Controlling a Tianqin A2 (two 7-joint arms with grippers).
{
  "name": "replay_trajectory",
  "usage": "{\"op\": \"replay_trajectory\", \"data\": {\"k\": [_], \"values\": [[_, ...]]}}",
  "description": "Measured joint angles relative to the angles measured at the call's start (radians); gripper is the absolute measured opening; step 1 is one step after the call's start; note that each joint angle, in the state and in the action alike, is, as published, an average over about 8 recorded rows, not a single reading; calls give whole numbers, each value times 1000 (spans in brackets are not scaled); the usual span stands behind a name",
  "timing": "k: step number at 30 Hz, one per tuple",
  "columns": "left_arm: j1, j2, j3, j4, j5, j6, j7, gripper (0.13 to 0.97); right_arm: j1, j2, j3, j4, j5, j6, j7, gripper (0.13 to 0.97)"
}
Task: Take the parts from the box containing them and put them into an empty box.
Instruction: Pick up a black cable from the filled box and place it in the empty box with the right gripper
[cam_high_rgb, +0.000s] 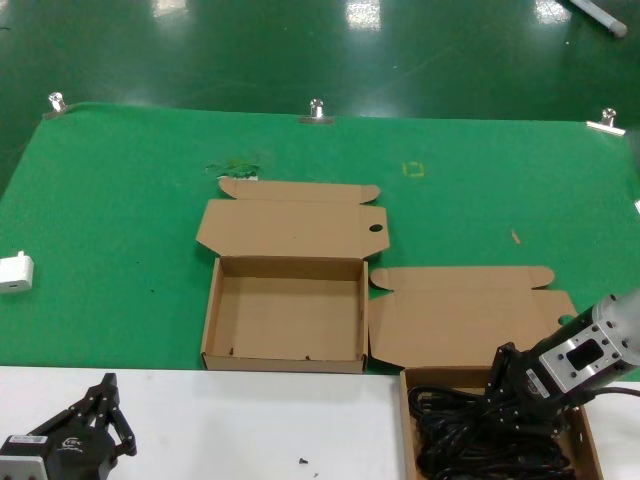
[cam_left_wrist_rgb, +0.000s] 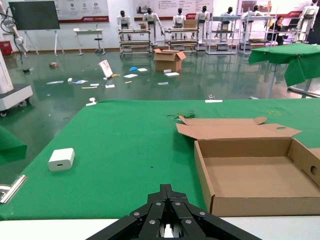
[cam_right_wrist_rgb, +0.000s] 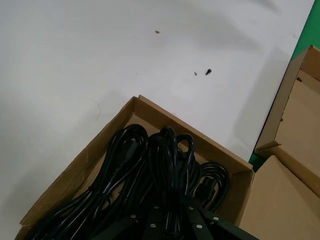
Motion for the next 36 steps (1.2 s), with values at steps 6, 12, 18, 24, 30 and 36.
{"op": "replay_trajectory", "data": {"k": [6, 12, 18, 24, 30, 36], "values": [[0, 0, 0, 0, 0, 0, 0, 139, -12, 15, 2, 30, 2, -3, 14, 170], [0, 0, 0, 0, 0, 0, 0, 139, -28, 42, 8, 91, 7, -11, 49, 170], [0, 0, 0, 0, 0, 0, 0, 139, -35, 72, 19, 165, 15, -23, 98, 170], [0, 0, 0, 0, 0, 0, 0, 139, -39, 100, 34, 234, 28, -36, 152, 170], [0, 0, 0, 0, 0, 0, 0, 139, -31, 99, 48, 254, 47, -40, 182, 170], [0, 0, 0, 0, 0, 0, 0, 139, -4, 56, 60, 198, 68, -27, 168, 170]]}}
